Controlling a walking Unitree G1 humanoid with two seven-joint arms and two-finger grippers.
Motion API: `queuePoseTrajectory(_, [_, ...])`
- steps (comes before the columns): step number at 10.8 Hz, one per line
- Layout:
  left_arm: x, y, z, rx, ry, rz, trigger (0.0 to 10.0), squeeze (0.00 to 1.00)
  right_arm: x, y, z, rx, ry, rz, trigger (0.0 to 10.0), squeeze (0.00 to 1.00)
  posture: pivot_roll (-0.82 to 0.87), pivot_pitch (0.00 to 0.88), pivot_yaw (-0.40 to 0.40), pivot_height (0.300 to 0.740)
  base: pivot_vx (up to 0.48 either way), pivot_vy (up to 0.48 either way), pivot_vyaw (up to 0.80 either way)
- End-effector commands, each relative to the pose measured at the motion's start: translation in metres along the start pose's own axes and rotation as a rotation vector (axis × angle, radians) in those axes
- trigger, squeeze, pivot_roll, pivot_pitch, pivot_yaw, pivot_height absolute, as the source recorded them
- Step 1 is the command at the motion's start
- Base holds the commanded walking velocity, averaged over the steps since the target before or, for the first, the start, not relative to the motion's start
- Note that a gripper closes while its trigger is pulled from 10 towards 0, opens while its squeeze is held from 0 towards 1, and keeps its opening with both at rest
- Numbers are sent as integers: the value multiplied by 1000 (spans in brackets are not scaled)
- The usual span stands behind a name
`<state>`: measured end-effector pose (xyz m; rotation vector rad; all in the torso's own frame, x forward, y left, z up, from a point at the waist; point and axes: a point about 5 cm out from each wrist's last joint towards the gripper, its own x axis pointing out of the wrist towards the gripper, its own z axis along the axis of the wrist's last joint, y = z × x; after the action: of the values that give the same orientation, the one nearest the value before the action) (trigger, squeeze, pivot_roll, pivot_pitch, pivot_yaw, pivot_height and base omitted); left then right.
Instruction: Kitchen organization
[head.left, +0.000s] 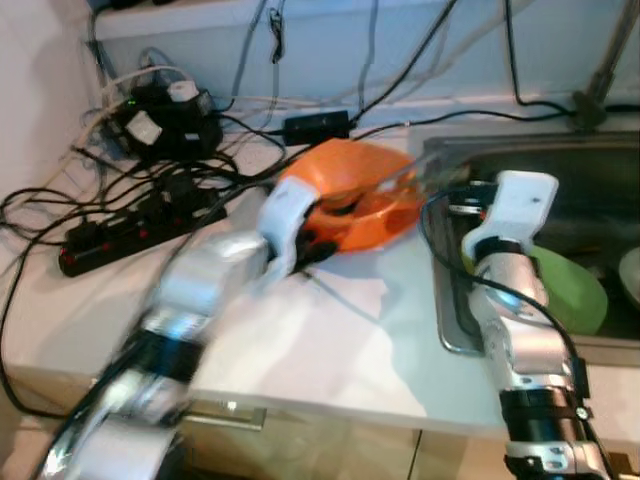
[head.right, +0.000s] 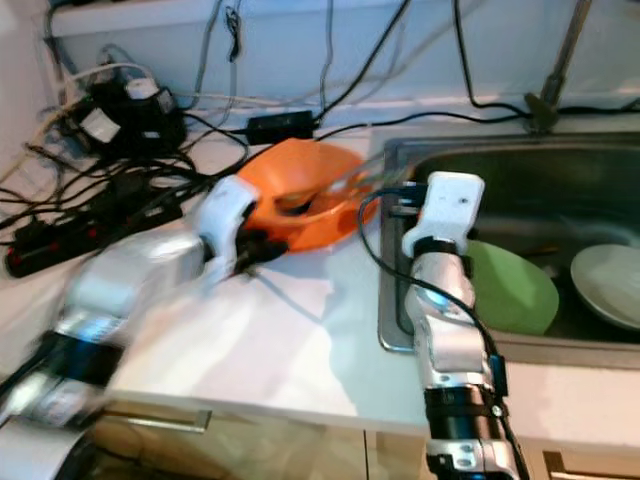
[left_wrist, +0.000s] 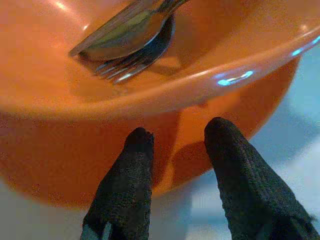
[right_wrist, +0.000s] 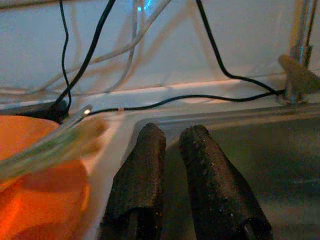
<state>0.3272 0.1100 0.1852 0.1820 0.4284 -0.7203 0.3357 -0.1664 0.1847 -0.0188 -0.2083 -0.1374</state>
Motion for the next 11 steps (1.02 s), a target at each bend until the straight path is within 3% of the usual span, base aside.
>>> queuePoseTrajectory(1, [-7,-6,-13,-7,58,-34,10000,0,4,-4,1,-10,-3,-1,10000,0,108,55,151,740,0,0,0])
queuePoseTrajectory(5, [-52,-34,-13,64,34,-130,10000,0,10,-9,3,-24,-7,0,10000,0,132,64,105,740,0,0,0])
queuePoseTrajectory(7, [-66,-41,-16,102,47,-148,10000,0,13,-9,4,-23,-13,7,10000,0,141,68,94,740,0,0,0])
queuePoseTrajectory(9, [-61,-39,-11,104,14,-102,10000,0,17,-15,14,-6,-61,-21,10000,0,129,59,93,740,0,0,0])
queuePoseTrajectory(11, [-58,-42,-5,95,-15,-110,10000,0,18,-32,33,-21,-133,-65,10000,0,114,56,98,740,0,0,0])
